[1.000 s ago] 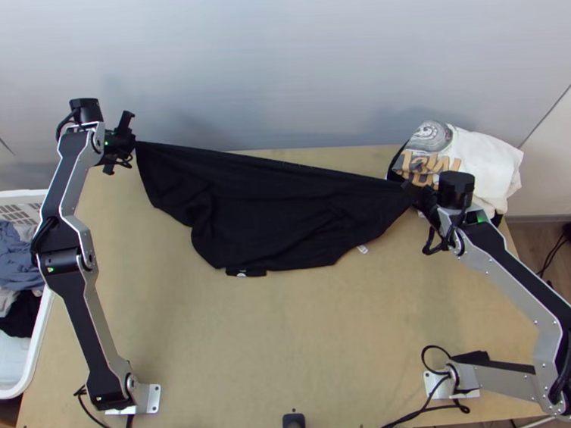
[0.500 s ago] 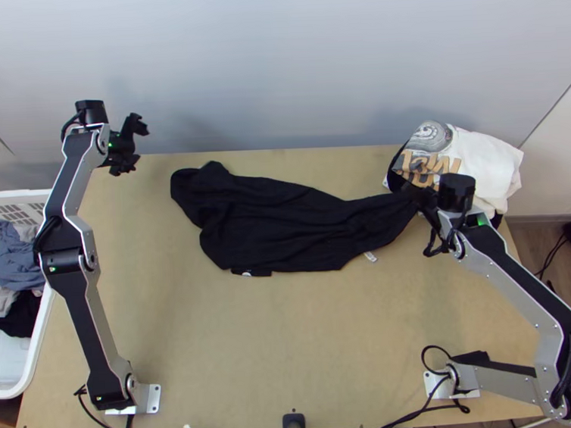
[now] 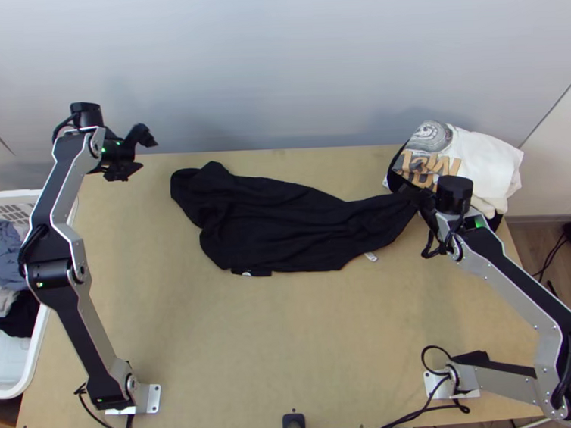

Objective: Fold the t-shirt

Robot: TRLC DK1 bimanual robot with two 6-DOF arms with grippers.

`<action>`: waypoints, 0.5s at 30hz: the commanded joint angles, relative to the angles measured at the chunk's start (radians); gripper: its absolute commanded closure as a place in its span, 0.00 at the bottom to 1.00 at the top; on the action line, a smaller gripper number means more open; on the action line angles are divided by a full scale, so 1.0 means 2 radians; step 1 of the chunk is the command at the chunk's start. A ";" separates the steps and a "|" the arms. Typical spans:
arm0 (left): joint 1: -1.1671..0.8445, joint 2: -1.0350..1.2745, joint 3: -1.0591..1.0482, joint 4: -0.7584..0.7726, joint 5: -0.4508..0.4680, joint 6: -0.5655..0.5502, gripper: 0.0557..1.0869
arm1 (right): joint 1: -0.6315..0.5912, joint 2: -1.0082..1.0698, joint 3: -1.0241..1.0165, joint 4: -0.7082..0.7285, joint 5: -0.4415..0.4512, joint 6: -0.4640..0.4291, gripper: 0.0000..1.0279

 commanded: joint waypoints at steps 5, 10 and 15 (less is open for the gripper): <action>-0.031 -0.046 -0.066 -0.125 -0.030 0.302 0.05 | 0.007 0.002 -0.002 0.005 0.000 -0.002 0.97; -0.031 -0.033 -0.068 -0.178 -0.033 0.344 0.05 | 0.008 0.003 -0.006 0.005 0.000 0.000 0.97; -0.040 -0.035 -0.071 -0.129 -0.032 0.341 0.13 | 0.014 0.006 -0.007 0.005 0.000 0.004 0.97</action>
